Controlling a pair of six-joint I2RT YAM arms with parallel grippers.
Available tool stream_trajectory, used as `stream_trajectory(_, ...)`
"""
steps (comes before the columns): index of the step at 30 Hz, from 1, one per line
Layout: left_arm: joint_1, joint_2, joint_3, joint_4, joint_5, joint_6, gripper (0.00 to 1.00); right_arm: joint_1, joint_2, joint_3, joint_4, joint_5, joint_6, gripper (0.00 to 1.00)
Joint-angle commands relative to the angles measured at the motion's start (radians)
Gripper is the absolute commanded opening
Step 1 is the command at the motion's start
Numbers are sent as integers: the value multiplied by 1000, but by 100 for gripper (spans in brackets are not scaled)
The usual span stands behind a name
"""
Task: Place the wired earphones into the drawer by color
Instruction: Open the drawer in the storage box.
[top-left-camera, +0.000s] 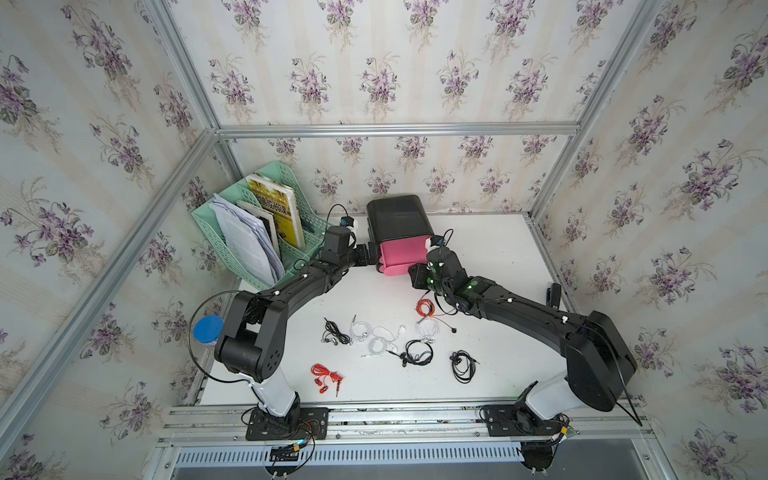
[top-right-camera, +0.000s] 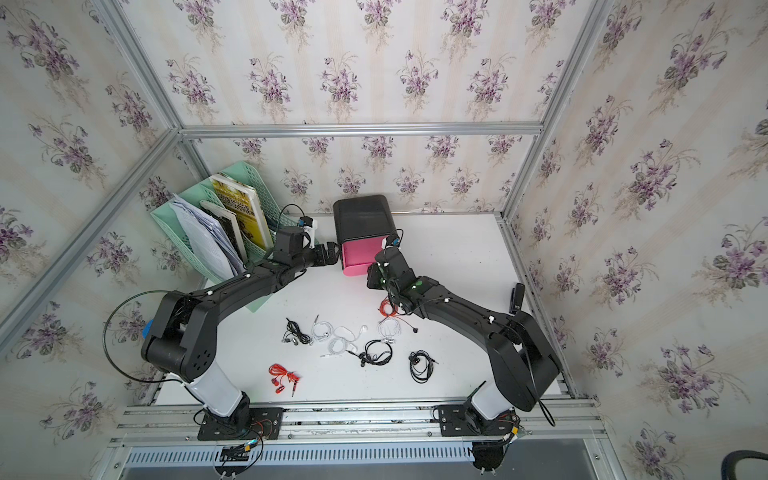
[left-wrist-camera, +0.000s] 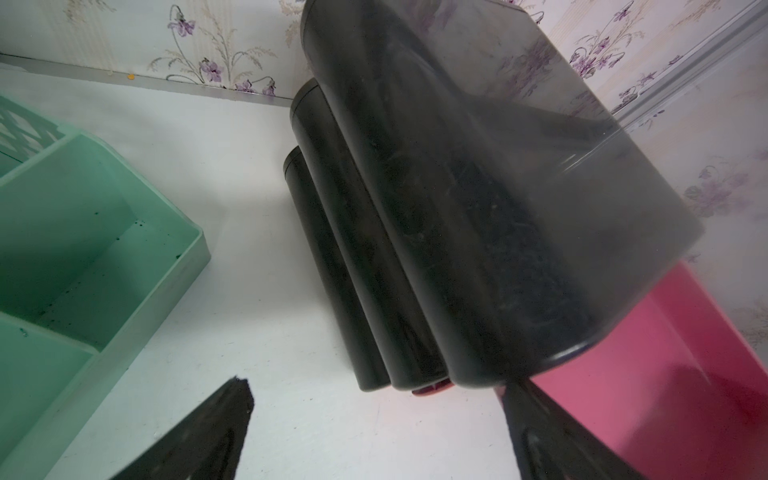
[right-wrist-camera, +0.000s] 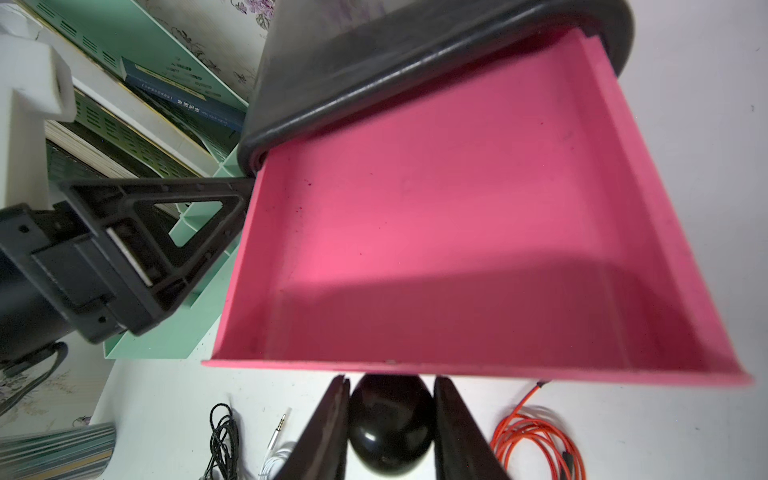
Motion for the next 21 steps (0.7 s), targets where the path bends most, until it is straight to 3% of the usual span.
stream_trajectory(1,0,4,11,11,-14,-6,99,8,-23,-10,30,6,10,28)
stream_trajectory(21,-1,57,77,-4,-45,9,99,17,-23,-7,27,26,5,28)
